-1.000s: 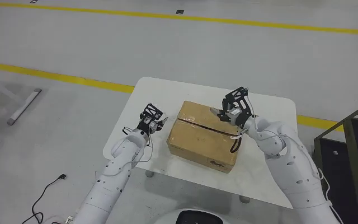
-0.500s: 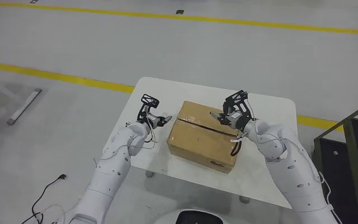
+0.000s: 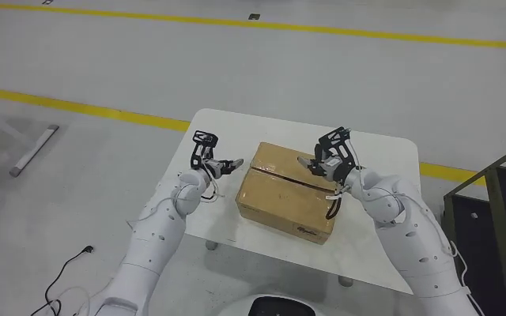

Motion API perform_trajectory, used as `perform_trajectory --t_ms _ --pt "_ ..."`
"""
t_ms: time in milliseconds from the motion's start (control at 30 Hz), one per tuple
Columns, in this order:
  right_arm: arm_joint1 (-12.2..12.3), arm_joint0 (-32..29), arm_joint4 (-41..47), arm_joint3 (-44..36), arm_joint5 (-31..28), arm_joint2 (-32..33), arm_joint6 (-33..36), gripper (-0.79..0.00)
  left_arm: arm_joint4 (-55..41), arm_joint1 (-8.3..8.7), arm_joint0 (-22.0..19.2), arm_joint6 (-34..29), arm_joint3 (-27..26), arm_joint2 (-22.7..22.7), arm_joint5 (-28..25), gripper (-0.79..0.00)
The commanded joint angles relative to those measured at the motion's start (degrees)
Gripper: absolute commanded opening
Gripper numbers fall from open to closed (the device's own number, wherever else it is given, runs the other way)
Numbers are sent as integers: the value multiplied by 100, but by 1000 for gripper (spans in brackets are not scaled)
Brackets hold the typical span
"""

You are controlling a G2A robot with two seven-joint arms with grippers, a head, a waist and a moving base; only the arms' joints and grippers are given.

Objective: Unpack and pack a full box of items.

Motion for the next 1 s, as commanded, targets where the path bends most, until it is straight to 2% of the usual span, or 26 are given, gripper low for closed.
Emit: perform_trajectory --t_ms 0,67,100,133,300,400,500,633,667,800,933,967 --pt "0 -2 6 4 8 -8 -3 -351 -367 -28 -101 -196 193 -7 -78 0" --pt "0 0 11 5 16 -18 -6 -376 -584 -59 -208 -388 379 42 -163 -95" --pt "1 2 11 5 20 -23 -9 -394 -640 -71 -252 -410 456 65 -195 -215" --pt "1 3 11 5 24 -27 -10 -394 -738 -85 -287 -451 536 83 -227 -256" --pt "6 11 6 11 37 -31 -3 -409 -813 -124 -432 -404 793 186 -262 -206" --pt "10 9 6 6 40 -32 4 -416 -794 -138 -487 -356 908 246 -271 -222" --pt "11 14 18 -4 40 -42 6 -416 -706 -144 -529 -295 995 309 -298 -326" --pt "12 31 17 0 34 -60 0 -419 -693 -148 -560 -250 1078 344 -317 -351" --pt "12 36 20 0 33 -66 -1 -419 -685 -148 -565 -249 1095 352 -321 -394" --pt "12 57 28 9 20 -84 -16 -422 -641 -149 -574 -210 1149 389 -315 -446" --pt "14 74 32 23 28 -90 -17 -428 -635 -154 -580 -209 1181 427 -311 -582" --pt "14 76 32 22 34 -91 -16 -428 -627 -154 -583 -208 1185 436 -315 -591"
